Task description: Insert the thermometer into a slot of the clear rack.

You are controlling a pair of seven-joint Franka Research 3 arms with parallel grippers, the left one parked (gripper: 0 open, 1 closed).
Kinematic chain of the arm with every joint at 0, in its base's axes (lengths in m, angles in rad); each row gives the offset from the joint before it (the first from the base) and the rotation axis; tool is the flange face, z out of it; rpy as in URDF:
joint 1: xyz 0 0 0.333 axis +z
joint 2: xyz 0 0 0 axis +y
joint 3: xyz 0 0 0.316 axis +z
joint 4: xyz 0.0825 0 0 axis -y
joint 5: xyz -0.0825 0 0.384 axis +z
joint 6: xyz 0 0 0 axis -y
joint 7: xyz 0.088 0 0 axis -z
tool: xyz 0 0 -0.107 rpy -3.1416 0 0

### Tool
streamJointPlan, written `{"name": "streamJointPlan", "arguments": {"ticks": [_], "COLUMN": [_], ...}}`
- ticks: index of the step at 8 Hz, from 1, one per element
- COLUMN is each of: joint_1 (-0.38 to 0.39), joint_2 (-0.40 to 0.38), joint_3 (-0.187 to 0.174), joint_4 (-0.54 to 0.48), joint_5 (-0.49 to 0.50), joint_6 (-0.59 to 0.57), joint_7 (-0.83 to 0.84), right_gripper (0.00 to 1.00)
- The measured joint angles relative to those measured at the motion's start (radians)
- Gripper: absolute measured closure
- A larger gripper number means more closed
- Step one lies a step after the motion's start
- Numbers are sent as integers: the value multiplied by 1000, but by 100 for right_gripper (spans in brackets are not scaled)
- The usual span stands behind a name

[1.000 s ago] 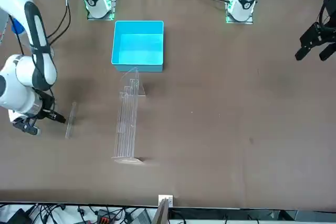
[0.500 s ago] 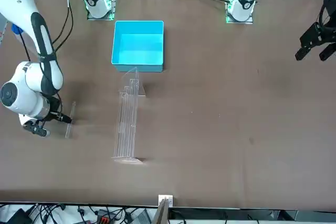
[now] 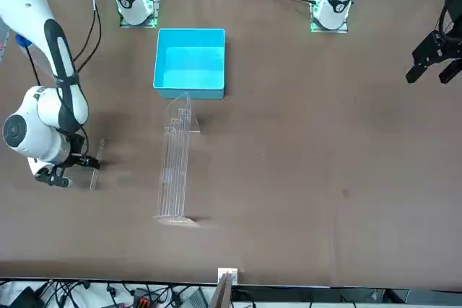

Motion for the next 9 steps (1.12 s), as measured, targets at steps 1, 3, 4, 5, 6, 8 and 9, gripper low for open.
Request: {"name": "streamJointPlan", "arguments": {"ticks": [1, 3, 4, 5, 6, 8, 9], "joint_1": [0, -1, -1, -2, -1, -1, -2], "joint_2": [10, 17, 19, 21, 25, 38, 43], "joint_3": [1, 1, 1, 1, 1, 1, 1], "joint_4": [0, 0, 0, 0, 0, 0, 0], "joint_5": [0, 0, 0, 0, 0, 0, 0], "joint_6": [8, 14, 18, 21, 25, 40, 45], "joint_7": [-1, -1, -1, -1, -1, -1, -1], "right_gripper": [6, 8, 8, 8, 9, 11, 12]}}
